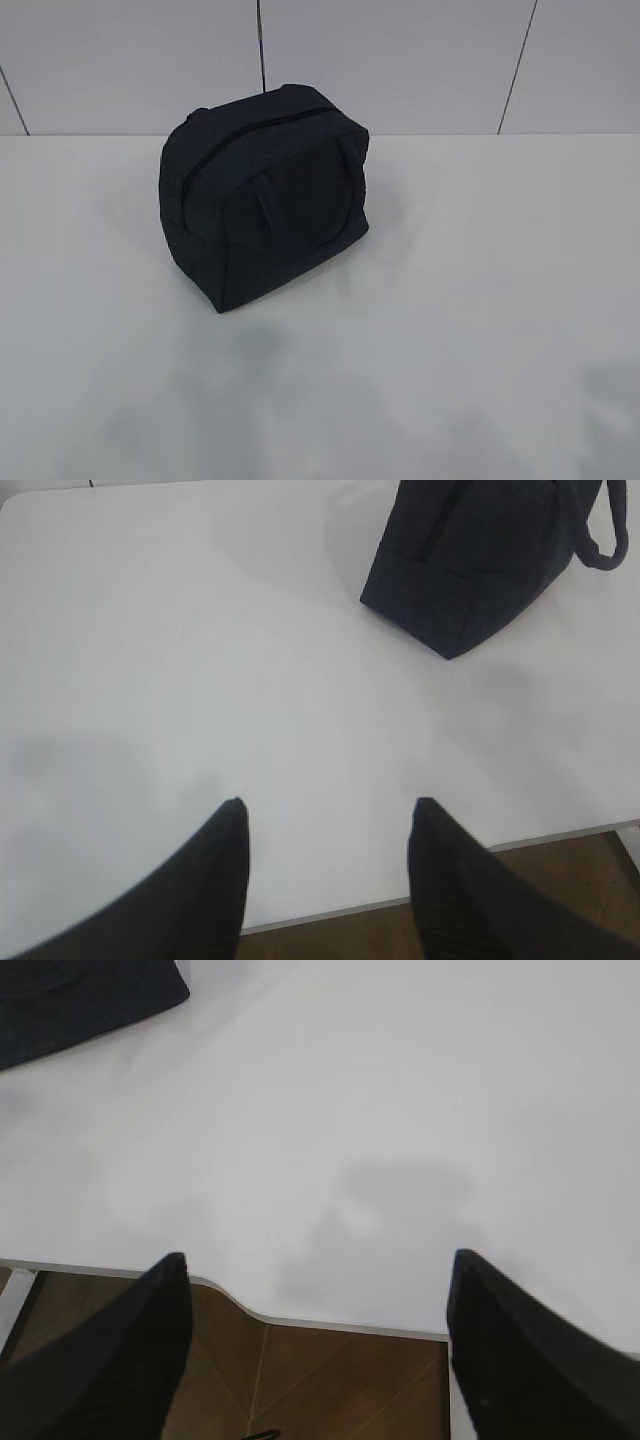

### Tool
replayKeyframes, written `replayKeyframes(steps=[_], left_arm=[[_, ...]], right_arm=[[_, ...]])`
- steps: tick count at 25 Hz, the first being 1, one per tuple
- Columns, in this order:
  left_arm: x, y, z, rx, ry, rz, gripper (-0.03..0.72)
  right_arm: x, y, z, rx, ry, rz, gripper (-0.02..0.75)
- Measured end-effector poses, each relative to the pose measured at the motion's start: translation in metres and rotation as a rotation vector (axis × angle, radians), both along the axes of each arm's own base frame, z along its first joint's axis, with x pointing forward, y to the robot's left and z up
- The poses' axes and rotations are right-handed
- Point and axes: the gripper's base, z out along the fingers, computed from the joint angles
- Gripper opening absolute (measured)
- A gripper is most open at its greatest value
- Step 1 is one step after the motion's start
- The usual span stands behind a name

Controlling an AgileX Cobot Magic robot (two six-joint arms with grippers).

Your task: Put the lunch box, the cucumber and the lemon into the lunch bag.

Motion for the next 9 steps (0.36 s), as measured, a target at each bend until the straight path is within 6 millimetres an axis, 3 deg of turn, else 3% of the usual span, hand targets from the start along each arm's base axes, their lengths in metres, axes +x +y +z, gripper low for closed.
replayKeyframes(steps=[9], left_arm=[[0.0,0.0,0.0,0.0,0.0,0.0,0.371]], right_arm=[[0.0001,0.0,0.0002,0.0,-0.002,0.0,0.589]])
